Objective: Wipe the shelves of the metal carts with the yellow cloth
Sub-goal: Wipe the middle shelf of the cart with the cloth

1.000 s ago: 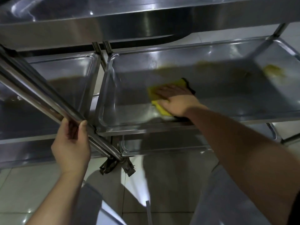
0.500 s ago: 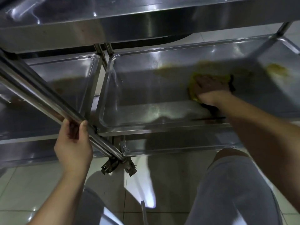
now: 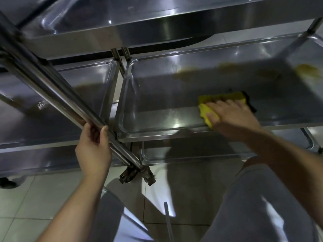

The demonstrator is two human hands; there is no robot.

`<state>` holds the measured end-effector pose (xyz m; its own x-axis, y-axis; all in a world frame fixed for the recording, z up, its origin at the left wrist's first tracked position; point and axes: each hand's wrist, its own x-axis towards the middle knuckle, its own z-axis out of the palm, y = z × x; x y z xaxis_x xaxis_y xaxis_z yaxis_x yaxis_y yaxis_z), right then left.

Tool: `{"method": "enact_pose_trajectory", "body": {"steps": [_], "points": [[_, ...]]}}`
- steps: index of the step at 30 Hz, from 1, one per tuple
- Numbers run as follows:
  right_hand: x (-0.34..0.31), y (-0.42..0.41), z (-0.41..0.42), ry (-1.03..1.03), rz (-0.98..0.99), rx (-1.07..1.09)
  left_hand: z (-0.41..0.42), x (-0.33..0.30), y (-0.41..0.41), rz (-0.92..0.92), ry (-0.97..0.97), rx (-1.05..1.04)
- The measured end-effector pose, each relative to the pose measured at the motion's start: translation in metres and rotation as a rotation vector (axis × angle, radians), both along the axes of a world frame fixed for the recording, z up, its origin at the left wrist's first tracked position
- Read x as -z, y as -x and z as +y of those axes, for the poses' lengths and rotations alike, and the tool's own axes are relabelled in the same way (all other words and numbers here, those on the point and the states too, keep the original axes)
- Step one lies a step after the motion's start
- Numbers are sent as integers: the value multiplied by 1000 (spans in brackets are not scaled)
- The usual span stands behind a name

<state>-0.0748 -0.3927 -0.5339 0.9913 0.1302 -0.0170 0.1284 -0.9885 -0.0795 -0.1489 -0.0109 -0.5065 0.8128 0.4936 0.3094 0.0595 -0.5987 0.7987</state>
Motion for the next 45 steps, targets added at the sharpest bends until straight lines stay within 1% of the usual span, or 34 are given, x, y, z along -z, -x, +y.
{"method": "enact_pose_trajectory", "body": {"steps": [2,5,10,13,15,17,19,23,25,27,30,34,36,37,39,41,45], "points": [[-2,1,-41,16,44,49,-1,-2,1,9,2,0],[-6,-2,-83,20,54,119,-1,-5,3,33,-20,-1],[-4,-5,-92,0,33,153,3,-2,8,84,-92,22],[-2,-4,-92,-5,27,154,5,15,26,131,-29,5],[-1,-5,-93,-1,18,152,-7,28,39,157,13,25],[-1,-6,-93,-6,19,154,-36,37,46,216,12,151],[-1,-5,-93,-16,24,155,-72,36,44,229,-68,339],[0,-5,-94,-33,-3,143,-136,26,8,54,-309,650],[2,-3,-95,-24,-26,140,-165,24,-15,6,-432,724],[3,-3,-97,-30,-34,144,-195,22,-32,3,-507,724],[7,-1,-97,-28,-38,129,-226,26,-55,31,-567,668],[8,-3,-96,-46,-36,142,-242,34,-81,183,-595,576],[8,-4,-94,-60,-11,110,-246,38,-85,217,-621,548],[10,-3,-92,-56,-32,65,-248,41,-87,222,-646,543],[17,4,-87,-49,-189,-27,-249,45,-90,247,-698,557],[22,5,-91,-76,-321,-70,-248,46,-93,269,-727,590],[21,4,-126,-76,-360,-83,-247,45,-92,284,-757,608]]}}
